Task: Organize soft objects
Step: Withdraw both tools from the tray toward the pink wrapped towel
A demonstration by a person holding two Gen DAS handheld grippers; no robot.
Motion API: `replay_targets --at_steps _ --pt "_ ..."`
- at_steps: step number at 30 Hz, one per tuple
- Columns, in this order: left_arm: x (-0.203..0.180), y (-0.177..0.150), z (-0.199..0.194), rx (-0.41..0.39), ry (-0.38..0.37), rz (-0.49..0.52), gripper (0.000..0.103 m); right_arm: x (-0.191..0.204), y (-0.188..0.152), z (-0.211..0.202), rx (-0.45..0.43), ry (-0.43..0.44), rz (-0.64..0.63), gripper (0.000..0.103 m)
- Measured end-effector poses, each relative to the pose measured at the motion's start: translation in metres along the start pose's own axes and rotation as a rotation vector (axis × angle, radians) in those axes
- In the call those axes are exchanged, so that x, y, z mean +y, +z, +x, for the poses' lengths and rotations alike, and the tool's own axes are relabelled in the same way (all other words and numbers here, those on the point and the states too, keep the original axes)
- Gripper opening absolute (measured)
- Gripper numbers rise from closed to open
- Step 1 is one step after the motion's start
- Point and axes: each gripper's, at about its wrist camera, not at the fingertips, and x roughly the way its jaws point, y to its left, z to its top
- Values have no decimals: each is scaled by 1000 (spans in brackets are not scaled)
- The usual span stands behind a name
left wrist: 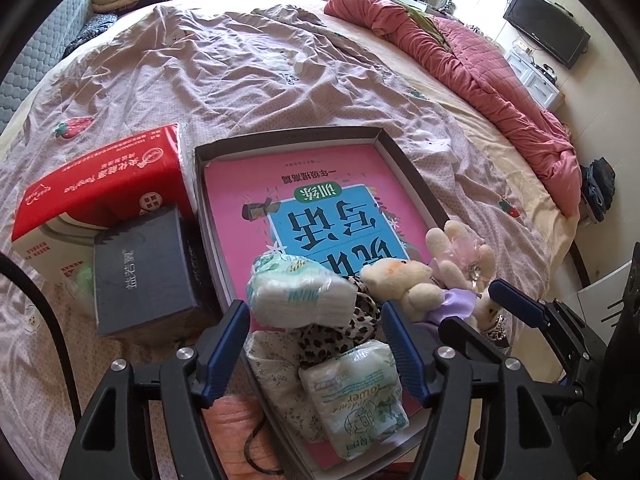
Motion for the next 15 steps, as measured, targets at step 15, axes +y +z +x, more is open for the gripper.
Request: replay_targets --at_steps 15 --pt "0 -5 -27 -23 43 4 75 2 4 -19 -39 -17 -5 76"
